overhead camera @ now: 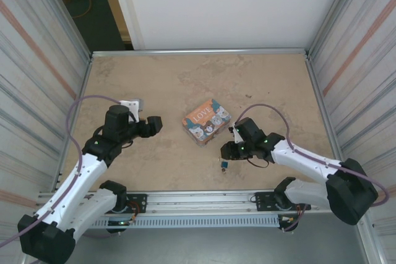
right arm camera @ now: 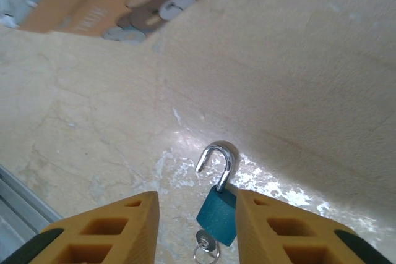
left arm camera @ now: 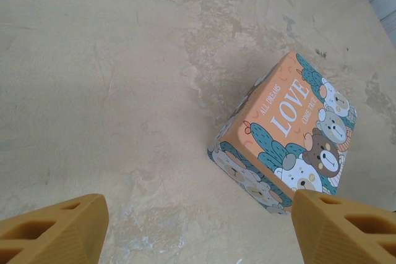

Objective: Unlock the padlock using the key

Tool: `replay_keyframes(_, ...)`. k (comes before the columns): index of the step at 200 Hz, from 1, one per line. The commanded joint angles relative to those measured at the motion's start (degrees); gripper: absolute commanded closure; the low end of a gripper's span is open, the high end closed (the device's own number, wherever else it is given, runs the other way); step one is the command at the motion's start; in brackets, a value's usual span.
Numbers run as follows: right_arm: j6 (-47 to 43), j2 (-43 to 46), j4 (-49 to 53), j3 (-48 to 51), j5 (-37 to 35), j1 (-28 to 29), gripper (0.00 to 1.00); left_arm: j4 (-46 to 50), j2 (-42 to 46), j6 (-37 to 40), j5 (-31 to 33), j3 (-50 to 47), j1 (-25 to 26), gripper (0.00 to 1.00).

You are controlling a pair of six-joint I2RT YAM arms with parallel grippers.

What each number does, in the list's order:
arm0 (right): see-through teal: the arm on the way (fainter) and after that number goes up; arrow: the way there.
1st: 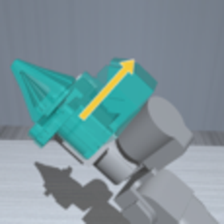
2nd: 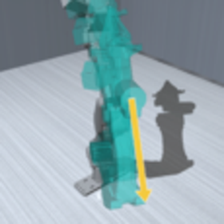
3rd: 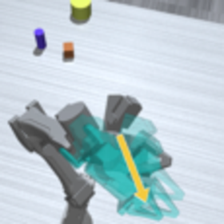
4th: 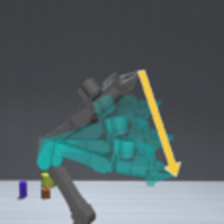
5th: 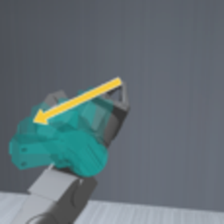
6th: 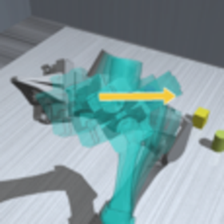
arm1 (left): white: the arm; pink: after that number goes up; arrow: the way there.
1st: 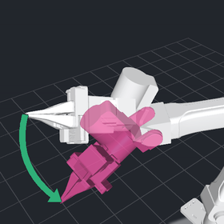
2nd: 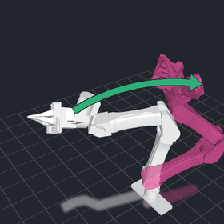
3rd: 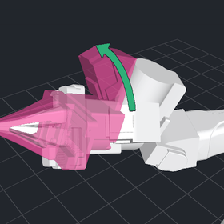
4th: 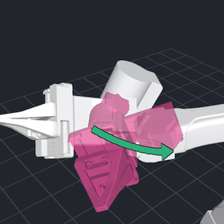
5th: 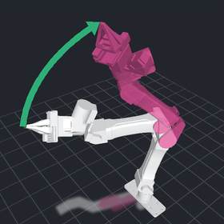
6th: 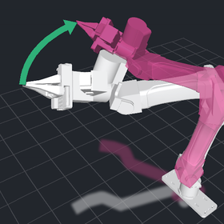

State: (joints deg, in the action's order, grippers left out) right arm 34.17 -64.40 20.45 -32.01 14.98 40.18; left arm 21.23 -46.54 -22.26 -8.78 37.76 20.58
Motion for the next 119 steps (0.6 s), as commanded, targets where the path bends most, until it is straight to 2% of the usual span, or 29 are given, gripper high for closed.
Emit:
replay_keyframes(1, -1.30, 3.83, 4.60, -2.11, -3.09, 0.27, 0.60, 0.42, 1.82, 0.75, 1.77, -0.05, -0.45, 0.22)
replay_keyframes(69, -2.13, 16.15, 8.46, -2.88, -7.44, -4.14, 0.46, 3.11, 7.79, 2.31, 7.32, -0.93, -1.13, 0.11)
replay_keyframes(95, -2.56, 21.05, 9.00, -2.86, -10.77, -6.86, 0.37, 5.54, 10.07, 2.49, 12.69, -0.67, -1.21, 0.02)
replay_keyframes(119, -3.89, 25.33, 9.25, -3.16, -12.97, -9.83, 0.27, 6.58, 12.41, 3.13, 17.28, -0.84, -1.18, 0.01)
